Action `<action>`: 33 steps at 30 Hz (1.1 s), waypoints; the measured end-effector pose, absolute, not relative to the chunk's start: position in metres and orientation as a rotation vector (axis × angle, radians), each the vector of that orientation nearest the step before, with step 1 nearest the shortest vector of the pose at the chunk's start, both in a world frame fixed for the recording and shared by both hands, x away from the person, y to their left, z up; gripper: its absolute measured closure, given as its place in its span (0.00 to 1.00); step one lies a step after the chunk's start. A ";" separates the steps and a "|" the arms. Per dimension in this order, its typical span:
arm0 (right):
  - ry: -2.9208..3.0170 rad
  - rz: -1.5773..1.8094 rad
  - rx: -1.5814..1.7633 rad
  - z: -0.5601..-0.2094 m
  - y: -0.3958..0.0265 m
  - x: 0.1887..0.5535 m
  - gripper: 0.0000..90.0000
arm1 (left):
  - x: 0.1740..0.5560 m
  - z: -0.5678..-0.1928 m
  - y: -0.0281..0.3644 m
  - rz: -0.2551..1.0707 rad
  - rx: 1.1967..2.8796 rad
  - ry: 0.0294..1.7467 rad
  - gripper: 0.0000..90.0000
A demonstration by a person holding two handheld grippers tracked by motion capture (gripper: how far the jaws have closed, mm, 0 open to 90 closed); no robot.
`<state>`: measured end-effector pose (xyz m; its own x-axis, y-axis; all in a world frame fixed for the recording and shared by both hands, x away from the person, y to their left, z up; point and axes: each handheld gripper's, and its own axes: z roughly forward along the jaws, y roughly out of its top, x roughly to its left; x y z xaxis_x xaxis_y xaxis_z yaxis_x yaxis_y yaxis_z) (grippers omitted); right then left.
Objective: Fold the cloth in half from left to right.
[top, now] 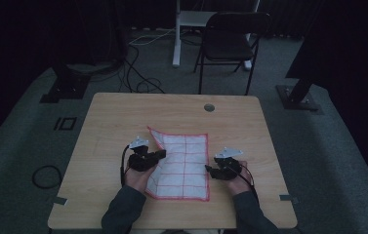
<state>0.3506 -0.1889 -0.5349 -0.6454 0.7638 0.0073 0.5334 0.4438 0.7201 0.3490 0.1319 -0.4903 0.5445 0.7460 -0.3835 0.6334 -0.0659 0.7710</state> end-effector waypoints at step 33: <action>2.325 1.018 1.179 -0.533 -0.206 0.354 0.52 | 0.361 -0.493 0.039 -0.015 1.843 0.952 0.88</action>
<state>0.3538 -0.2060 -0.5329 -0.5971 0.8020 0.0182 0.5571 0.3983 0.7287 0.3612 0.0391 -0.4931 0.6877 0.5982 -0.4113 0.6106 -0.1703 0.7734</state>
